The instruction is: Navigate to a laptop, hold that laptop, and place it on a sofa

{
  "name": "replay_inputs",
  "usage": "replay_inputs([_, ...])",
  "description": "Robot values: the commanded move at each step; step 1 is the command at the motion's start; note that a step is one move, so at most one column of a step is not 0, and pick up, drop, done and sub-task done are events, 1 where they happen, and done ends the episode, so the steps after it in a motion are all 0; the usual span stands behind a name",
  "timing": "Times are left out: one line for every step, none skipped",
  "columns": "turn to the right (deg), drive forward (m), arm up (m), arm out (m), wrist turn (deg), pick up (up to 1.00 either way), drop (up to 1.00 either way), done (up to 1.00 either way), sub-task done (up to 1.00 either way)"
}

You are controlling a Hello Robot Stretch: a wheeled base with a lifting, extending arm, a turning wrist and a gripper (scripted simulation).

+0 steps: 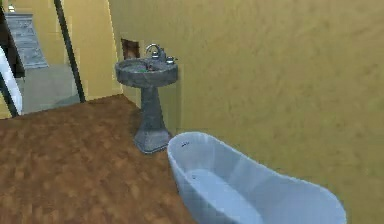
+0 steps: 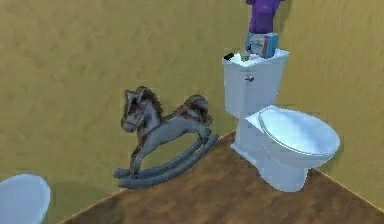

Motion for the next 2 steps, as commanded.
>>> replay_inputs([-42.0,0.00,0.00,0.00,0.0,0.00,0.00,0.00,0.00])
replay_inputs([0.0,1.00,0.00,0.00,0.0,0.00,0.00,0.00,0.00])
